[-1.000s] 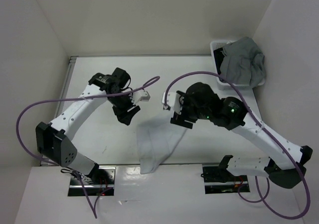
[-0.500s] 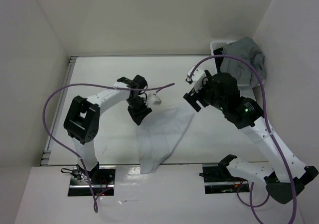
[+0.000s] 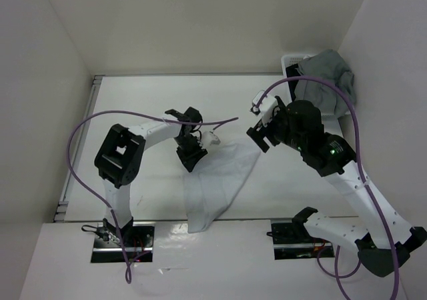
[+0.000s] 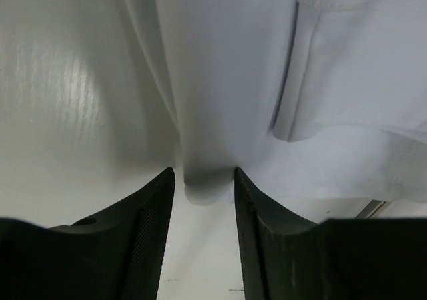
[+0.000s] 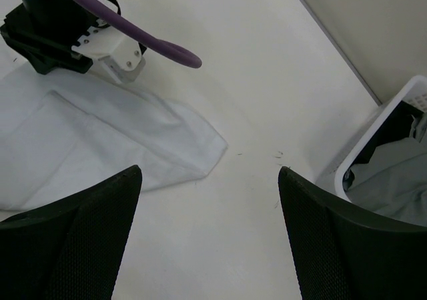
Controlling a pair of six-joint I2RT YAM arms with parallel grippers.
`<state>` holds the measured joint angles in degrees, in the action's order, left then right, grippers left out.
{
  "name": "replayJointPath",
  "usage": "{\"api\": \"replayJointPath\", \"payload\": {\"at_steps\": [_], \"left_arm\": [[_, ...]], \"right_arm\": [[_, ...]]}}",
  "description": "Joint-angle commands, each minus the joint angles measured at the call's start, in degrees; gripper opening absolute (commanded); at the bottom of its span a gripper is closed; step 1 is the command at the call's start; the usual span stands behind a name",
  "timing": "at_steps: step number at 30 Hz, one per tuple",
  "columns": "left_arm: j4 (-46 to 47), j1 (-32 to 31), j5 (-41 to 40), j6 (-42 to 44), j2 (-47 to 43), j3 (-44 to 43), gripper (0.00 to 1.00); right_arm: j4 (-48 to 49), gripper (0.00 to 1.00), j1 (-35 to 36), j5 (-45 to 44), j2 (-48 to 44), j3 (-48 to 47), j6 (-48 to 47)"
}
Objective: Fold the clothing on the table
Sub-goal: Flatten the skirt out
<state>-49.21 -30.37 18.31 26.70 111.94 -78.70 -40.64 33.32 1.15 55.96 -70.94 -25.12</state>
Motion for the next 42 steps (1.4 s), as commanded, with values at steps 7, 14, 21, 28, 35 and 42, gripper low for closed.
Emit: {"api": "replayJointPath", "payload": {"at_steps": [7, 14, 21, 28, 35, 42], "left_arm": [[1.3, -2.2, 3.4, -0.2, 5.7, 1.0, 0.0], [4.4, 7.1, 0.2, -4.8, 4.1, -8.5, 0.0], [5.4, 13.5, -4.7, -8.9, 4.6, -15.7, 0.0], [6.5, 17.4, -6.5, -13.7, 9.1, -18.6, 0.0], [7.2, 18.5, -9.9, -14.6, 11.0, -17.5, 0.32], [4.5, 23.3, -7.8, -12.5, 0.7, -18.9, 0.95]], "right_arm": [[3.8, 0.87, -0.4, 1.0, -0.1, 0.4, 1.2], [3.8, 0.87, -0.9, 1.0, -0.1, 1.0, 1.2], [3.8, 0.87, -0.9, 0.4, -0.6, 2.0, 1.2], [3.8, 0.87, -0.9, 1.0, -0.6, 2.6, 1.2], [3.8, 0.87, -0.9, 1.5, -0.1, 2.6, 1.2], [3.3, 0.87, -0.9, 3.4, 1.9, 1.6, 1.2]]}}
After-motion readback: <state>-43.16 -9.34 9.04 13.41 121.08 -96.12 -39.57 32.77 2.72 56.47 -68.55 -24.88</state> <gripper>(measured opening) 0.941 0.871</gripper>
